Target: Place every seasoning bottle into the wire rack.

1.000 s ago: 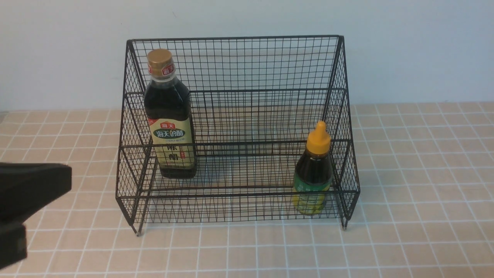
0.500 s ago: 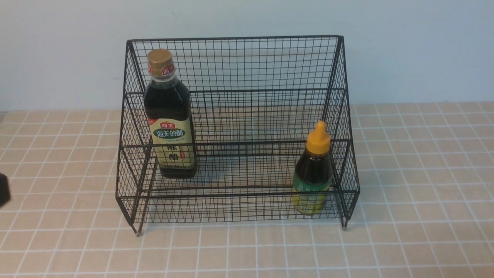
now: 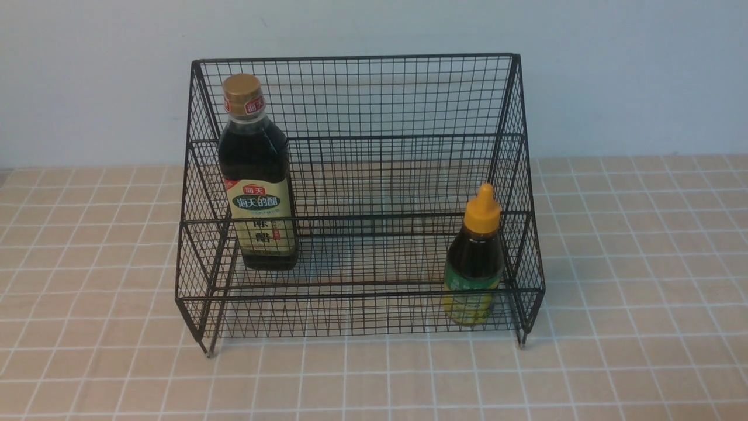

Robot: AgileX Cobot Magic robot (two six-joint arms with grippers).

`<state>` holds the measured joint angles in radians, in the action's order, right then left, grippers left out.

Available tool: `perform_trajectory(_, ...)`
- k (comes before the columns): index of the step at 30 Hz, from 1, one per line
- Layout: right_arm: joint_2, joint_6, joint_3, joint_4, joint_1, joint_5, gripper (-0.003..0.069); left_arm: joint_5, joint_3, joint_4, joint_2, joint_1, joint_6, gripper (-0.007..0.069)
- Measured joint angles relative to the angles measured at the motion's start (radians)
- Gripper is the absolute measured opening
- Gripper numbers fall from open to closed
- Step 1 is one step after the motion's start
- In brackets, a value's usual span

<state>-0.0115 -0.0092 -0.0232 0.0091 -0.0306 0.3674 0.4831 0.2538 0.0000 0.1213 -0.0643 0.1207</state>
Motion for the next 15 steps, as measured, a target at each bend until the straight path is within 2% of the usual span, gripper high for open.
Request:
perform_trajectory(2,0.0,0.0,0.0,0.0,0.0,0.0,-0.0014,-0.065,-0.11,0.008,-0.055,0.0,0.0,-0.0007)
perform_trajectory(6,0.0,0.0,0.0,0.0,0.0,0.0,-0.0014,-0.1,-0.251,0.01,-0.124,0.0,-0.003,-0.0007)
perform_trajectory(15,0.0,0.0,0.0,0.0,0.0,0.0,-0.0014,-0.097,-0.278,0.011,-0.133,0.0,-0.004,-0.0007)
